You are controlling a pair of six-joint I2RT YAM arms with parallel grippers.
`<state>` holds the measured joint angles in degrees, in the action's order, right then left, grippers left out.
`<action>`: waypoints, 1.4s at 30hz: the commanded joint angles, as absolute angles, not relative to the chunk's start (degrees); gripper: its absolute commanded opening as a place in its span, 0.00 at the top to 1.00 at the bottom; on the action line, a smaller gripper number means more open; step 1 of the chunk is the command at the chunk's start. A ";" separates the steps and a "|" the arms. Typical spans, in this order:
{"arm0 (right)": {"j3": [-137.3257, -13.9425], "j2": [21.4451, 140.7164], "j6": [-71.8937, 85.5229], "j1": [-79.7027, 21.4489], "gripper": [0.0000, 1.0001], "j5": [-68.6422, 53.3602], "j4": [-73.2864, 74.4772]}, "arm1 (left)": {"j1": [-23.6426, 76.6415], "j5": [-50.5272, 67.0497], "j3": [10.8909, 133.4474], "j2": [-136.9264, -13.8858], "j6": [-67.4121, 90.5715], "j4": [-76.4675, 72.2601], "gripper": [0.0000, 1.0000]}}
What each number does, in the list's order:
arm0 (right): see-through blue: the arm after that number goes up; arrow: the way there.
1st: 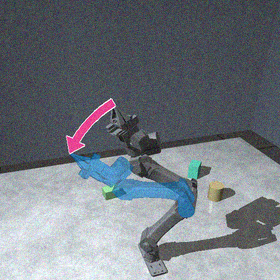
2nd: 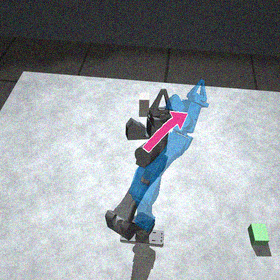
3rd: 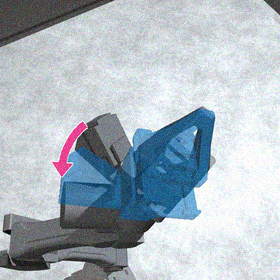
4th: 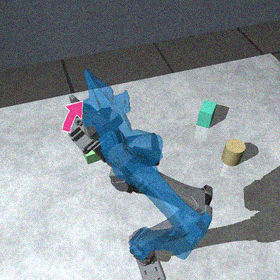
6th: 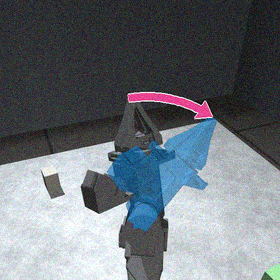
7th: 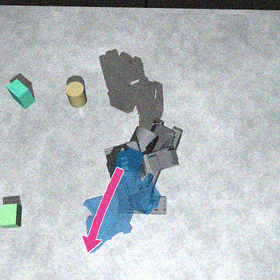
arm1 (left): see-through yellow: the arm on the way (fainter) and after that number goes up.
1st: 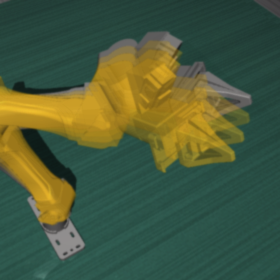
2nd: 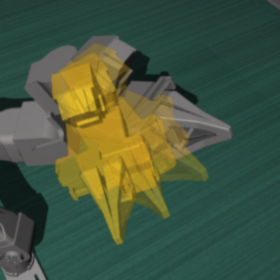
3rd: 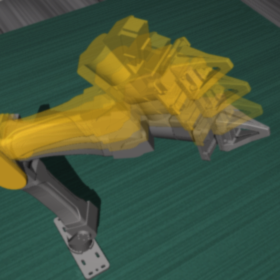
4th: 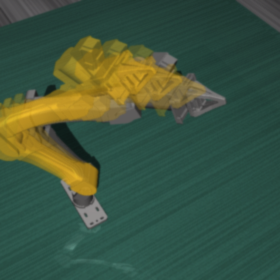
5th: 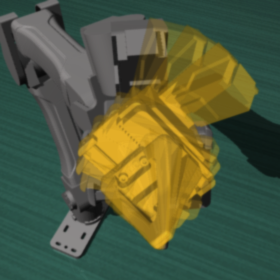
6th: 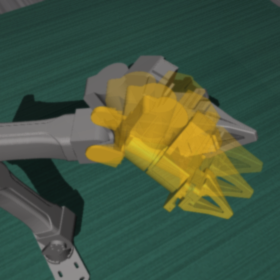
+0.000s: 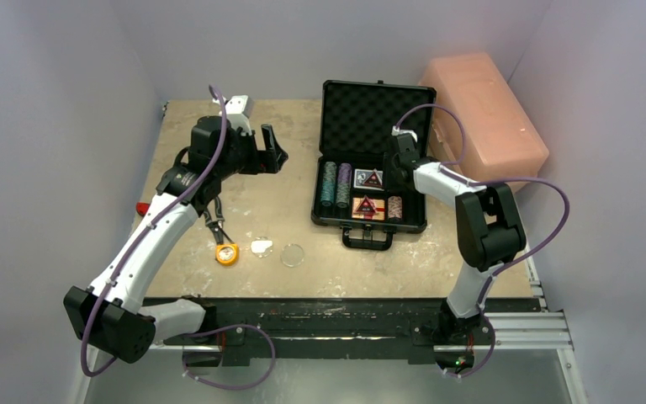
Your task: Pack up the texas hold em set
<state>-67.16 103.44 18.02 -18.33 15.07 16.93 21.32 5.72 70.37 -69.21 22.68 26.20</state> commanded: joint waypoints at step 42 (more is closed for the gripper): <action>-68.30 99.94 19.51 -18.08 0.48 14.05 21.47 | 20.92 6.77 71.37 -69.97 21.10 24.92 0.17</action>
